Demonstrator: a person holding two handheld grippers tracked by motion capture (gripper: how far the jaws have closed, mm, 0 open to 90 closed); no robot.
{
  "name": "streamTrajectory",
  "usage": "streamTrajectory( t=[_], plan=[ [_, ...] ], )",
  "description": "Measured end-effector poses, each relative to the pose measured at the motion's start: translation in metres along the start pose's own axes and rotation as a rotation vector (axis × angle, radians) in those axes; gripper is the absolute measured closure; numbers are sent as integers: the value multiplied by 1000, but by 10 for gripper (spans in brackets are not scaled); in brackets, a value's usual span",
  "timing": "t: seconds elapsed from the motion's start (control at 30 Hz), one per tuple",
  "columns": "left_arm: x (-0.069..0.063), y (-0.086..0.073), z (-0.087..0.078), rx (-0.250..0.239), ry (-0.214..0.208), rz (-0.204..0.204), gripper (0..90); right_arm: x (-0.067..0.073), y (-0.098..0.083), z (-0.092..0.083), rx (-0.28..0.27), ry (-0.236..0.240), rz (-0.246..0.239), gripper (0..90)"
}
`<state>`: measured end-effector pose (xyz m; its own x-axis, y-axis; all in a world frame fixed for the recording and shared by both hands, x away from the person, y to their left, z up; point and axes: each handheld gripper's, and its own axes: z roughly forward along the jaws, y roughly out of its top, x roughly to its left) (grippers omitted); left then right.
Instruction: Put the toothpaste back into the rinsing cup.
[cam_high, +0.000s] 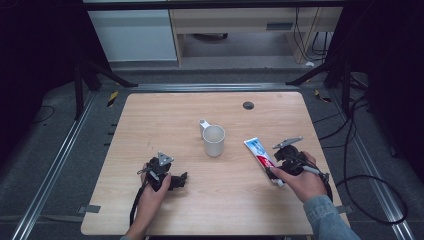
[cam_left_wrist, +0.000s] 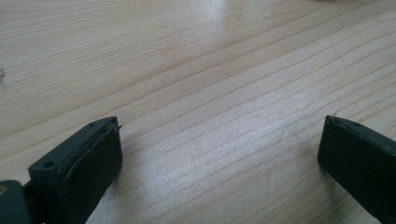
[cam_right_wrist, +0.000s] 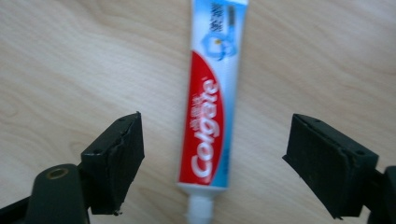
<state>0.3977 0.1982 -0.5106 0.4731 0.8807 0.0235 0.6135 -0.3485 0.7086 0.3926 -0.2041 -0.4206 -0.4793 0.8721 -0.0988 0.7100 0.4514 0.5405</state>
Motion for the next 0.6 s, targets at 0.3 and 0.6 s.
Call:
streamTrajectory(
  t=[0.3, 0.6],
  plan=[
    [1, 2, 2, 0, 4, -6, 0, -13, 31, 18, 117, 29, -10, 306],
    [0, 1, 1, -1, 4, -6, 0, -17, 55, 50, 205, 76, 51, 280]
  ],
)
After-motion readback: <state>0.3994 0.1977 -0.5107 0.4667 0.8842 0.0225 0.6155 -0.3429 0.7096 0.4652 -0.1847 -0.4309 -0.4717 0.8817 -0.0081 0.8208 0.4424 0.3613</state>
